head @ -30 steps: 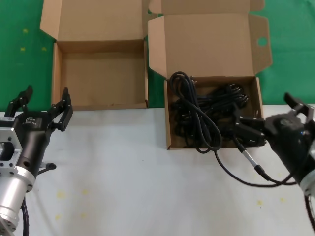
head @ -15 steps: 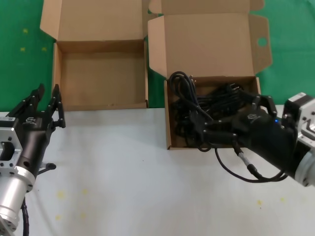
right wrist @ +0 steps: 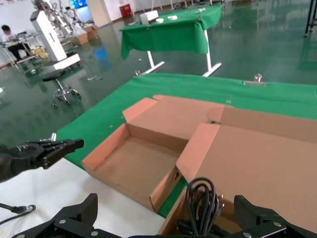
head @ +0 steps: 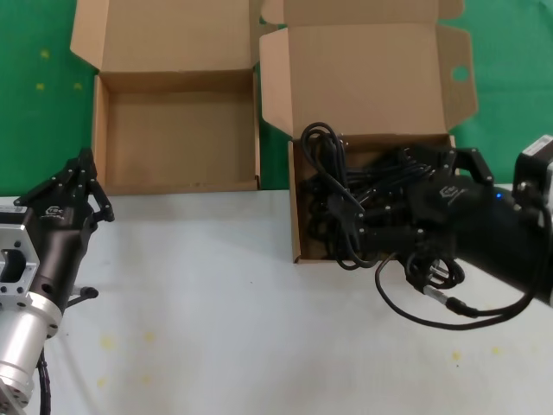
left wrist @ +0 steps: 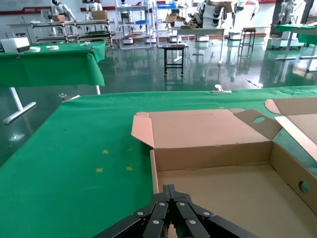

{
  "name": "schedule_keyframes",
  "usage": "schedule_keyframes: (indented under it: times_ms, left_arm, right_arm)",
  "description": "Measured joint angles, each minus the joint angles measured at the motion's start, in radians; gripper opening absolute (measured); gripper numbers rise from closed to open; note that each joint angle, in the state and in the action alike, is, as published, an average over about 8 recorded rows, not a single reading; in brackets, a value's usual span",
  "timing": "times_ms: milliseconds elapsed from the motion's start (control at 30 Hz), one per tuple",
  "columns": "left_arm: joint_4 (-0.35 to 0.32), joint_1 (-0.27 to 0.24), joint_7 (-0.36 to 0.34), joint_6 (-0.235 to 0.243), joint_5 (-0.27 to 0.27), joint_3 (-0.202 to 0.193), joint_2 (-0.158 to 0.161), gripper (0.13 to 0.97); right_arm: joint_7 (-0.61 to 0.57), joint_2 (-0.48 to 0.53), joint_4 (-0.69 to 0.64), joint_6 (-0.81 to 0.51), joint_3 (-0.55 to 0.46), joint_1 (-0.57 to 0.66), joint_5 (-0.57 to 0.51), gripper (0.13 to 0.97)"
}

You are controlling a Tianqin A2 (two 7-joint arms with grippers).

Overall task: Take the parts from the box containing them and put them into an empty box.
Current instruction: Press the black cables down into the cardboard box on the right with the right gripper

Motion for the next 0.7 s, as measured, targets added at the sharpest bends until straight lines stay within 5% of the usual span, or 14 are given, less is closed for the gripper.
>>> schedule_keyframes:
  times_ms: [700]
  left_arm:
    - [0.0, 0.0, 0.0, 0.0, 0.0, 0.0, 0.0, 0.144]
  right_arm:
    - [0.043, 0.07, 0.014, -0.135, -0.01, 0.185, 0.004, 0.966]
